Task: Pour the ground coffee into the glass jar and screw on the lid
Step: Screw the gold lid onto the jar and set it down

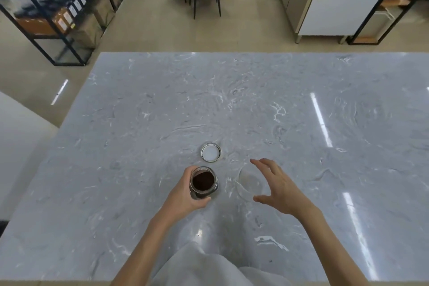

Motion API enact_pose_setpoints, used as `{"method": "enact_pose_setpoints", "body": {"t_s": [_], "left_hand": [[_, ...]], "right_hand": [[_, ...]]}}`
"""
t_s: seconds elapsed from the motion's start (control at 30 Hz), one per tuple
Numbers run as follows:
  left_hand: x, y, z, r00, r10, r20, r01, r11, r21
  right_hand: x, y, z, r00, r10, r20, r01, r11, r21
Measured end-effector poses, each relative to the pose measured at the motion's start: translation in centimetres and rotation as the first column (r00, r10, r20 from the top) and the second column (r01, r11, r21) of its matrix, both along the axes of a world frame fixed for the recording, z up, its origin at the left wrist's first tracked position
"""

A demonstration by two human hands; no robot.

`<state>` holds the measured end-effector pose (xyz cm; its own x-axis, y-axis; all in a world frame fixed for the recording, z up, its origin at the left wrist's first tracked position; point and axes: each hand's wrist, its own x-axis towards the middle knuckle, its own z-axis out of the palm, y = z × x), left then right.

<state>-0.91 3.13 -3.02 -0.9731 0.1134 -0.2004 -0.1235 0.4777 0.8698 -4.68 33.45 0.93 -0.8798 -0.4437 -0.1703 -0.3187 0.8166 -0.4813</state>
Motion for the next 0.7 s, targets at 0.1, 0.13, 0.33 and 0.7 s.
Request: {"method": "enact_pose_setpoints", "body": {"t_s": [0.1,0.13,0.33,0.7], "left_hand": [[-0.6,-0.5,0.1,0.996,-0.08,0.042,0.08,0.997,-0.007],[-0.8,-0.7,0.1,0.993,-0.104,0.06,0.104,0.995,0.001],[-1.6,-1.9,0.6,0.972,-0.198,0.129,0.203,0.979,-0.025],[-1.7,-1.9,1.2,0.957,-0.251,0.148,0.258,0.966,-0.032]], "right_hand": [[-0.4,0.2,0.2,1.0,0.016,0.007,-0.016,0.999,0.029],[-0.4,0.3,0.2,1.0,0.022,0.004,-0.022,0.999,0.045],[-0.2,0.4,0.6,0.998,-0.017,0.066,0.014,0.998,0.056],[0.3,1.1,0.8,0.994,-0.084,0.07,0.08,0.995,0.063]]}}
